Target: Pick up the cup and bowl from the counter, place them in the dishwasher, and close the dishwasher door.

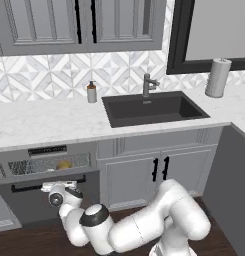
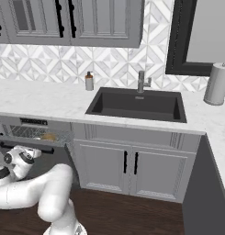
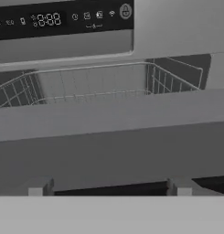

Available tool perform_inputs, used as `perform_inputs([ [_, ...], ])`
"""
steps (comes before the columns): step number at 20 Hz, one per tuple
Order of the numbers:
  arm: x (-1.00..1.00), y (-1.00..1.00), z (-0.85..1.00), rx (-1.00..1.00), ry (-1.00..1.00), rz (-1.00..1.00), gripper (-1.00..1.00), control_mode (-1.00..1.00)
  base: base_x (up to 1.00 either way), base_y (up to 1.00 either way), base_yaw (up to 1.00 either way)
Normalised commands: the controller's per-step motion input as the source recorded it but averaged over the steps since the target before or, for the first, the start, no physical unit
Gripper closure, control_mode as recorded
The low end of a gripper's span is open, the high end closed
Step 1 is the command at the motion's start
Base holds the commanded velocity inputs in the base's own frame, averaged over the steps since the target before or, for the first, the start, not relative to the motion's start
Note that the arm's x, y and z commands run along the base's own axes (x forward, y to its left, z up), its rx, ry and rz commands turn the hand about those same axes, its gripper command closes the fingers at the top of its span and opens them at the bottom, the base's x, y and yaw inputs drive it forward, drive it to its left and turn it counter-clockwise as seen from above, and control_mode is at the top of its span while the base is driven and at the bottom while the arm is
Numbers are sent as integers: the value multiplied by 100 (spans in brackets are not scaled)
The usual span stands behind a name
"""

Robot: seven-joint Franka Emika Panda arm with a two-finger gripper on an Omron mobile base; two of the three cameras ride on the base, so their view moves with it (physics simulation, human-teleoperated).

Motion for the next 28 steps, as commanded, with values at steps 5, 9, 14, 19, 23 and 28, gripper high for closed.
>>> perform_inputs([
  [5,88,0,-76,-1,-11,0,-100,-100,0,0,0],
  [9,36,0,-66,0,0,0,-100,-100,0,0,0],
  [14,32,0,-55,0,-1,1,-100,-100,0,0,0],
  [19,76,0,-48,0,0,3,-100,-100,0,0,0],
  [23,47,0,-50,0,0,2,-100,-100,0,0,0],
  [28,6,2,-29,0,5,0,-100,-100,0,0,0],
])
